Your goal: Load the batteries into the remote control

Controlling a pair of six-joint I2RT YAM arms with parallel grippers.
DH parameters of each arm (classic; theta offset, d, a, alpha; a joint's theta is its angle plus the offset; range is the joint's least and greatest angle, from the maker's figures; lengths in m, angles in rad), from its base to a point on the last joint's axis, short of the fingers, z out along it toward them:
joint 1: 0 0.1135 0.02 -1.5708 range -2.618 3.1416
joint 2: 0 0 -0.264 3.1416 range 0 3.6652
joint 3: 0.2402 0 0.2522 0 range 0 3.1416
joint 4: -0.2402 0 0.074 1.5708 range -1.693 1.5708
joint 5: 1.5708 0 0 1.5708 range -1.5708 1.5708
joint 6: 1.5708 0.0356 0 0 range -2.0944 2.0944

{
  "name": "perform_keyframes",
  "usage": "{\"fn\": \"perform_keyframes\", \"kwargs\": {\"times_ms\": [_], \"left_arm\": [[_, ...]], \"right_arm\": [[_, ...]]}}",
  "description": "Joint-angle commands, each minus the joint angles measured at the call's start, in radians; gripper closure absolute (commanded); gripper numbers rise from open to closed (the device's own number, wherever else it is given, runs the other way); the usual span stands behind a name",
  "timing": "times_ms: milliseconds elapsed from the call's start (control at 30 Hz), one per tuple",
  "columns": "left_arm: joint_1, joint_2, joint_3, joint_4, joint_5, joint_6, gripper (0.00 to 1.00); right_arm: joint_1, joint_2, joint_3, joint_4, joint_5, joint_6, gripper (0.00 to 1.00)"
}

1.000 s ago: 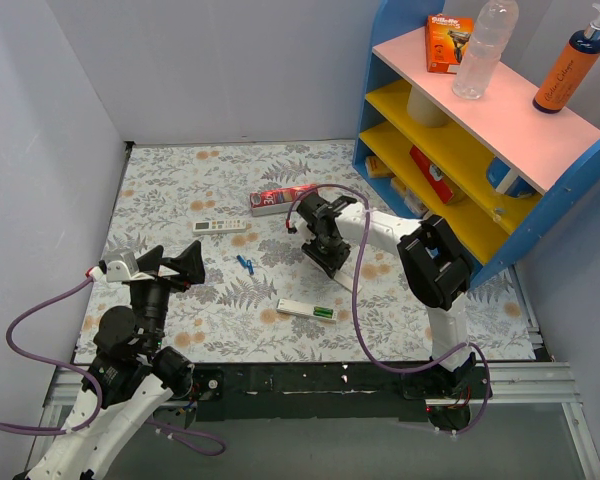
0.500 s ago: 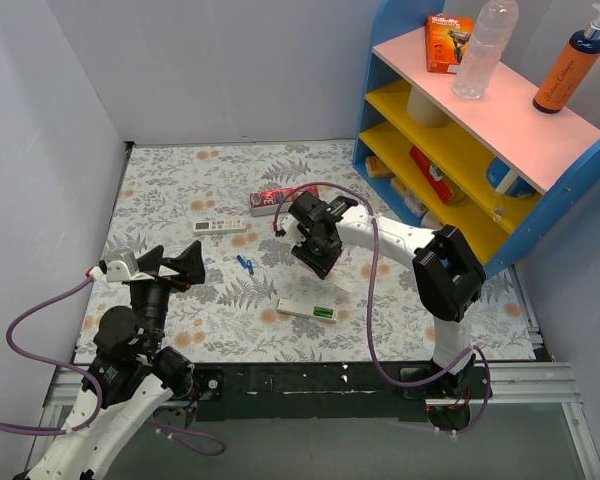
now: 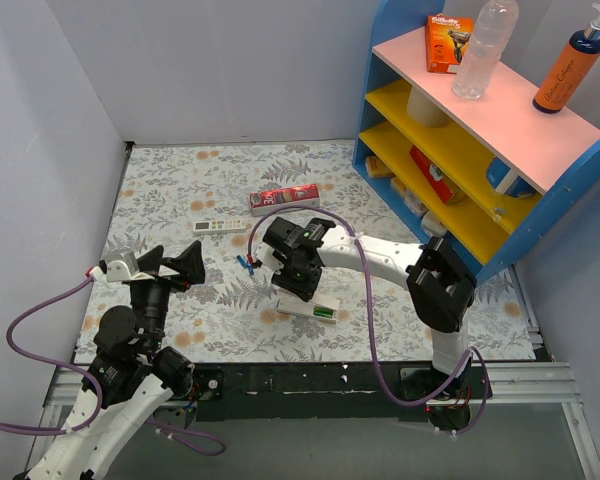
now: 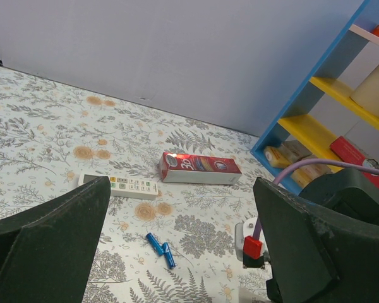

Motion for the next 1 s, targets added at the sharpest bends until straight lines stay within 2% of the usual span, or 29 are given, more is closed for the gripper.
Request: {"fn": "perform_keyframes", "kwargs": {"times_ms": [0, 967], "left_arm": [[0.011, 0.015, -0.006, 0.011, 0.003, 0.013, 0.02], [0.012, 0.015, -0.006, 0.011, 0.008, 0.014, 0.02]], "right_arm": [[0.017, 0.016, 0.043, -0.033, -0.024, -0.021, 0.78], [0.068, 0.072, 0.033, -0.047, -0.035, -0.043, 0.76]]}}
